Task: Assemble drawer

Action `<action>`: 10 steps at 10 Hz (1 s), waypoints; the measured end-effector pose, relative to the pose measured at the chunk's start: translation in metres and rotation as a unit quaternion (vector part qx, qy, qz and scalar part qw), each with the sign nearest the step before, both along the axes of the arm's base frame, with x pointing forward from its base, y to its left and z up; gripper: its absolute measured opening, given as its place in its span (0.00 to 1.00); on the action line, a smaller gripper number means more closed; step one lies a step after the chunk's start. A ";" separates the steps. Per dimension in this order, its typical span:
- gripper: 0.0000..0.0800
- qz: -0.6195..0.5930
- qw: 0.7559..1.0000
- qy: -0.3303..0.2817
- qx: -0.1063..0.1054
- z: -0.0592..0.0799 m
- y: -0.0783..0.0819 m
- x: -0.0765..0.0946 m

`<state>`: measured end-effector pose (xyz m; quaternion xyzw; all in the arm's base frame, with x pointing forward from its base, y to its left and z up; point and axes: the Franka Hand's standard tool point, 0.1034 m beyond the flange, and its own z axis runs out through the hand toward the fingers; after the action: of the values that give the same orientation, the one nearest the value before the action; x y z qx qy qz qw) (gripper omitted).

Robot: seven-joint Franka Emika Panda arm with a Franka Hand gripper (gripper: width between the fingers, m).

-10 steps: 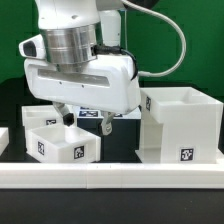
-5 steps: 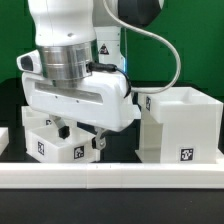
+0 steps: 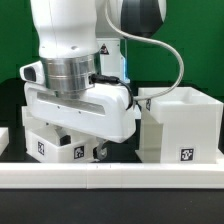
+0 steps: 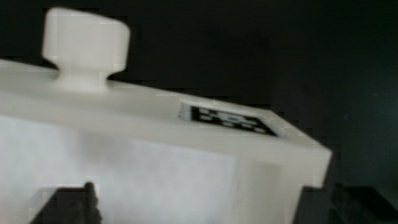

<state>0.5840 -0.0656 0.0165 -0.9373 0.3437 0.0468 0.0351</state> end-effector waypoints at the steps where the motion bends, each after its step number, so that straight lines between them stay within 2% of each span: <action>1: 0.78 -0.002 1.000 -0.001 0.001 0.000 0.000 0.001; 2: 0.78 -0.004 1.000 -0.002 0.004 0.000 0.001 0.001; 3: 0.56 -0.003 1.000 -0.004 0.004 0.000 0.001 0.001; 4: 0.56 -0.003 1.000 -0.007 0.003 0.000 0.001 0.002; 5: 0.32 -0.003 1.000 -0.009 0.002 0.000 0.001 0.003; 6: 0.15 -0.003 1.000 -0.009 0.002 0.001 0.000 0.003; 7: 0.15 -0.002 1.000 -0.010 0.002 0.001 0.000 0.004; 8: 0.05 -0.002 1.000 -0.010 0.002 0.001 0.000 0.004; 10: 0.05 -0.002 1.000 -0.010 0.002 0.001 0.000 0.004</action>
Offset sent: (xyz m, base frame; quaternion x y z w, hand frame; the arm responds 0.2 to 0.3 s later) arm -0.0065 0.0015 -0.0086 -0.0018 0.0023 0.0031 1.0000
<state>0.5878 -0.0652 0.0178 -0.9371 0.3446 0.0377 0.0407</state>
